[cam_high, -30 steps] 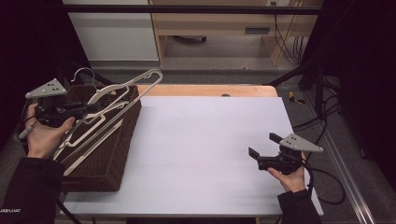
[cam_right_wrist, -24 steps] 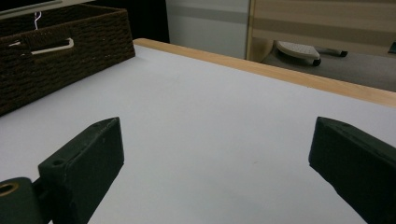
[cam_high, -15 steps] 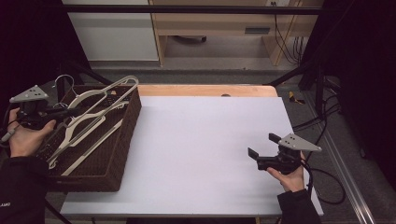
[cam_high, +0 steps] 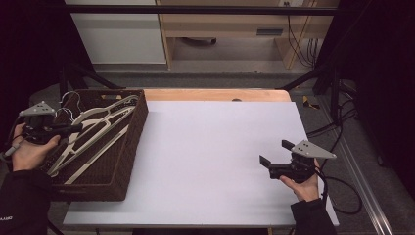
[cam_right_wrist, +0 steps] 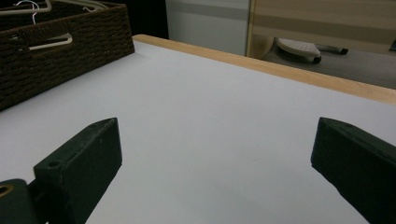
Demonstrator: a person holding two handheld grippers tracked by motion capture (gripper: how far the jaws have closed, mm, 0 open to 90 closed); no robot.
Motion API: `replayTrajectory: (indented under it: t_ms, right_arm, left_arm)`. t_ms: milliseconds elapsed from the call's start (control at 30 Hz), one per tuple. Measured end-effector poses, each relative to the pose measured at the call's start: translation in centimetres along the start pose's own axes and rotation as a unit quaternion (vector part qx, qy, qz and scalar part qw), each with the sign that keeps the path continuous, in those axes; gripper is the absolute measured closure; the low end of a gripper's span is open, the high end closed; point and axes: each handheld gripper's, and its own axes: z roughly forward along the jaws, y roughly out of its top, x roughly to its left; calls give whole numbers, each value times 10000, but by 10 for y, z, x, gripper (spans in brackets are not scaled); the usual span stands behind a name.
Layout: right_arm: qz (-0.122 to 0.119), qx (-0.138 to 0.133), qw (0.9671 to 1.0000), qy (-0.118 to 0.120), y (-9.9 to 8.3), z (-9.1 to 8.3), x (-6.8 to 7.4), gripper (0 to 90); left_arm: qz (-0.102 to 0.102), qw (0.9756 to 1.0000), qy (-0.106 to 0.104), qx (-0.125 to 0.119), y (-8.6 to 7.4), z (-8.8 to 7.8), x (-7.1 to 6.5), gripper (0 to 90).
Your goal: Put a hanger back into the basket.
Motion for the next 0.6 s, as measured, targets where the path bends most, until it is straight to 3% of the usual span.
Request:
replayTrajectory:
  t_ms: [367, 433, 533, 567, 600]
  right_arm:
    - [-16, -15, 10000, 52, 0, -1, 0, 22]
    - [5, -21, 10000, 39, 1, -1, 0, 21]
    - [-13, -32, 10000, 53, 1, -1, 0, 21]
    - [-8, -27, 10000, 44, 1, -1, 0, 21]
    - [-10, -34, 10000, 42, 1, -1, 1, 21]
  left_arm:
    - [-506, 9983, -87, 260, -22, 27, -3, 855]
    - [-683, 9973, -98, 252, -26, 28, -1, 851]
    - [-879, 9949, -16, 485, -30, 32, 1, 838]
    - [-839, 9949, 62, 550, -31, 32, 1, 834]
    - [-913, 9944, 118, 509, -31, 31, 1, 829]
